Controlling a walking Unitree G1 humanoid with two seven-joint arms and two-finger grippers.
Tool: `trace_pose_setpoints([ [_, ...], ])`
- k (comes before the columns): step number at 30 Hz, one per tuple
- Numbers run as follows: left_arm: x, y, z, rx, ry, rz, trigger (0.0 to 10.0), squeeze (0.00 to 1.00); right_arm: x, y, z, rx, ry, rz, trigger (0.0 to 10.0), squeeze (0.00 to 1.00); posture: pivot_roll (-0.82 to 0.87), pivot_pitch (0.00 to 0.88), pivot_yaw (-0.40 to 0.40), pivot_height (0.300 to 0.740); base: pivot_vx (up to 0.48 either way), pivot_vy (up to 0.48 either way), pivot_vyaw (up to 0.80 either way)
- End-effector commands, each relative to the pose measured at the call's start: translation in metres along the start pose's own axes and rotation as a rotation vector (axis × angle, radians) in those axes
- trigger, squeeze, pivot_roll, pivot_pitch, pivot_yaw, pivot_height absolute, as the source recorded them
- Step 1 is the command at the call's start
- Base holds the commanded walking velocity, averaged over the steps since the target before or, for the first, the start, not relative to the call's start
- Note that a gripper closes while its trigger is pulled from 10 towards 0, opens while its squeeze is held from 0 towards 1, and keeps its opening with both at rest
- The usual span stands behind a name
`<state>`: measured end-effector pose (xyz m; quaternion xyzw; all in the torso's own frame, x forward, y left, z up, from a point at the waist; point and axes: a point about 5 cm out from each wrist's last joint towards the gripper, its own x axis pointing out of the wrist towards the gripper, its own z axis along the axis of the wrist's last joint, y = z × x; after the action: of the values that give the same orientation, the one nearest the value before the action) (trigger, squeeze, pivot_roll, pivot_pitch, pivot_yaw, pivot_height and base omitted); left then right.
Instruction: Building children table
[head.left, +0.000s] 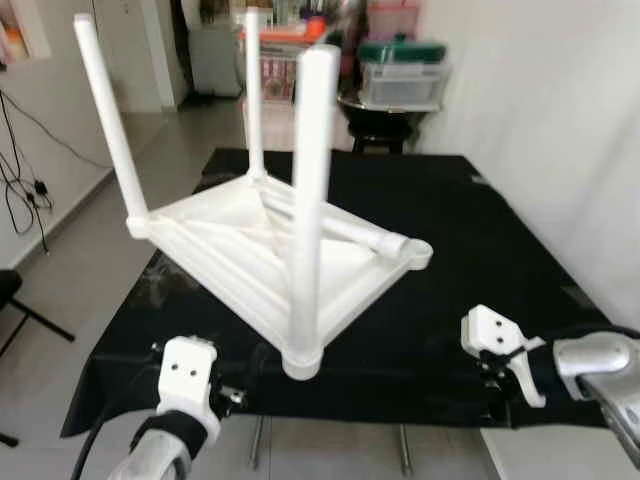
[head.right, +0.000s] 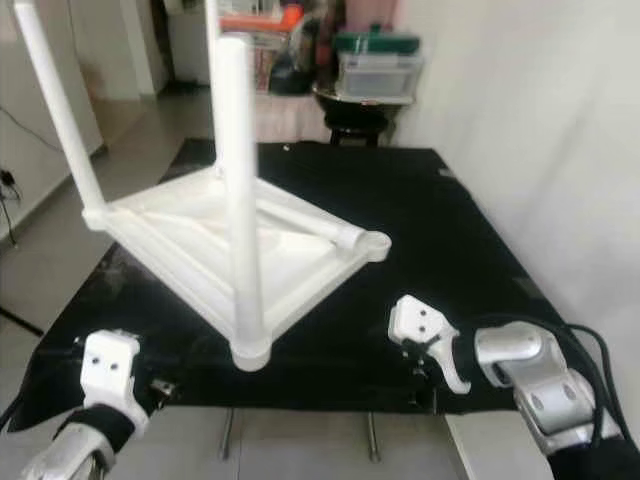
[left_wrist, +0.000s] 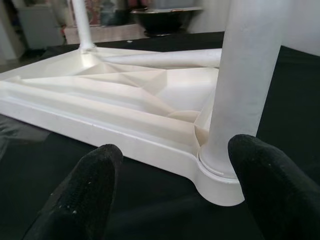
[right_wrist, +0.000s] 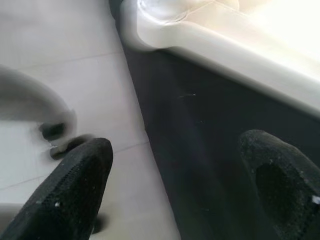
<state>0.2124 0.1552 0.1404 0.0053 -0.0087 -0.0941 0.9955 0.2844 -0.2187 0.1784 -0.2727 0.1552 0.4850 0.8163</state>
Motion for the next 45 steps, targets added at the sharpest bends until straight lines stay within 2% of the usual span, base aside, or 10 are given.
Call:
trace_pose_setpoints([
  [1,0.000,-0.001,-0.002,0.007,0.007,-0.002,10.0,0.00,0.014,-0.008,0.017,-0.042,-0.046,-0.098,10.0,0.00,-0.03,0.039,-0.079,0.740,0.000,0.000,0.00],
  [6,0.001,-0.006,-0.001,0.033,0.004,-0.030,10.0,0.00,0.048,-0.014,0.044,-0.018,-0.174,-0.263,10.0,0.00,-0.03,0.038,-0.078,0.740,0.000,0.000,0.00],
  [15,-0.001,-0.010,-0.002,0.045,0.005,-0.044,10.0,0.00,0.080,-0.017,0.046,-0.109,-0.137,-0.327,10.0,0.00,-0.02,0.037,-0.087,0.740,0.000,0.000,0.53],
  [25,0.000,-0.011,-0.003,0.066,0.002,-0.050,10.0,0.00,0.078,-0.029,0.029,-0.247,0.039,-0.384,10.0,0.00,-0.03,0.033,-0.084,0.740,0.000,0.000,0.80],
  [32,0.001,-0.012,-0.003,0.071,0.003,-0.056,10.0,0.00,0.072,-0.039,0.019,-0.315,0.133,-0.391,10.0,0.00,-0.03,0.032,-0.080,0.740,0.000,0.000,0.00],
  [35,0.001,-0.012,-0.003,0.073,0.004,-0.060,10.0,0.00,0.069,-0.040,0.016,-0.359,0.176,-0.328,10.0,0.00,-0.03,0.032,-0.078,0.740,0.000,0.000,0.00],
  [37,0.000,-0.012,-0.003,0.074,0.005,-0.065,10.0,0.00,0.065,-0.040,0.015,-0.431,0.233,-0.207,10.0,0.00,-0.02,0.037,-0.073,0.740,0.000,0.000,0.00],
  [42,0.000,-0.012,-0.003,0.077,0.007,-0.071,10.0,0.00,0.064,-0.040,0.015,-0.451,0.253,-0.152,10.0,0.00,-0.01,0.038,-0.072,0.740,0.000,0.000,0.00],
  [44,-0.005,-0.016,-0.003,0.082,0.021,-0.099,10.0,0.00,0.055,-0.043,0.008,-0.500,0.365,0.028,10.0,0.00,0.02,0.055,-0.081,0.740,0.000,0.000,0.00],
  [45,-0.005,-0.016,-0.003,0.082,0.021,-0.099,10.0,0.00,0.055,-0.043,0.008,-0.500,0.365,0.028,10.0,0.00,0.02,0.055,-0.081,0.740,0.000,0.000,0.00],
])
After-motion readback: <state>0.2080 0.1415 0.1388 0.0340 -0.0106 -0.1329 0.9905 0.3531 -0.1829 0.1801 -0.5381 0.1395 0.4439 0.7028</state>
